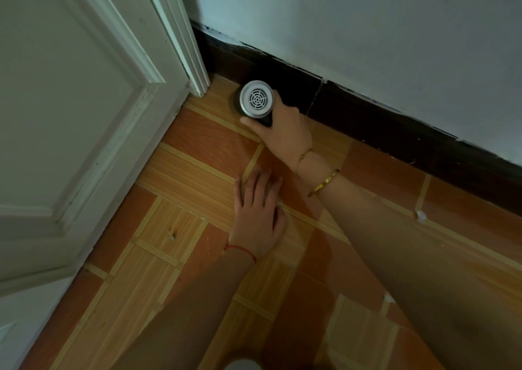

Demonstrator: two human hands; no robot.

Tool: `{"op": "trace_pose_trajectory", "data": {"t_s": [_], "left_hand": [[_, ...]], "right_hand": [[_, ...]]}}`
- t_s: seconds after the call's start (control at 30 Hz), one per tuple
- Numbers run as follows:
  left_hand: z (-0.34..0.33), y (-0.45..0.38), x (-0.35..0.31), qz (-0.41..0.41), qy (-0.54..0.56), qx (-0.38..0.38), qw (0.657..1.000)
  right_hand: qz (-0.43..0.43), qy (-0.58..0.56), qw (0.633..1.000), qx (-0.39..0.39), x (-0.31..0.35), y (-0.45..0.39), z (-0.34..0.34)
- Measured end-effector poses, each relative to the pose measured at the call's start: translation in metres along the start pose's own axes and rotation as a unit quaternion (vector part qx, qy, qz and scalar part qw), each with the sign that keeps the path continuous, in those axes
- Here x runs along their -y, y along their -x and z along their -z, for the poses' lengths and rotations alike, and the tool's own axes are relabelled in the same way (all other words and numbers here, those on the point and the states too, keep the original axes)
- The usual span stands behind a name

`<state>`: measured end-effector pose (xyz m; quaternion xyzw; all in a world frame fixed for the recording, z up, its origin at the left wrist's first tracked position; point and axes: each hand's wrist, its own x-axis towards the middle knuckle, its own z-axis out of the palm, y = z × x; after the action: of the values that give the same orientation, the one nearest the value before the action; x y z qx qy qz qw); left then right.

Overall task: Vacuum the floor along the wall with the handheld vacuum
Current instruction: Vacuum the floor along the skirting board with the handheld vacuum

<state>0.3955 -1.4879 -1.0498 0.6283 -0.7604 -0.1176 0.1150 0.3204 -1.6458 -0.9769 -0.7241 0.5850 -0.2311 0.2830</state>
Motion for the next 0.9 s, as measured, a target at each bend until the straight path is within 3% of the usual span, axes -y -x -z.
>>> {"op": "trace_pose_trajectory", "data": {"t_s": [0.17, 0.33, 0.7, 0.9], "left_hand": [[-0.003, 0.001, 0.003, -0.009, -0.018, 0.0, 1.0], [-0.004, 0.001, 0.005, -0.008, -0.019, 0.011, 1.0], [-0.002, 0.002, 0.002, 0.0, -0.014, 0.007, 1.0], [-0.002, 0.003, 0.003, -0.001, -0.029, 0.01, 1.0]], "right_hand": [[0.05, -0.066, 0.995, 0.055, 0.024, -0.01, -0.026], [0.101, -0.056, 0.987, 0.112, 0.035, -0.019, -0.037], [-0.008, 0.007, 1.0, 0.009, -0.005, -0.013, 0.004], [-0.026, -0.011, 0.999, 0.018, -0.025, 0.018, 0.025]]}}
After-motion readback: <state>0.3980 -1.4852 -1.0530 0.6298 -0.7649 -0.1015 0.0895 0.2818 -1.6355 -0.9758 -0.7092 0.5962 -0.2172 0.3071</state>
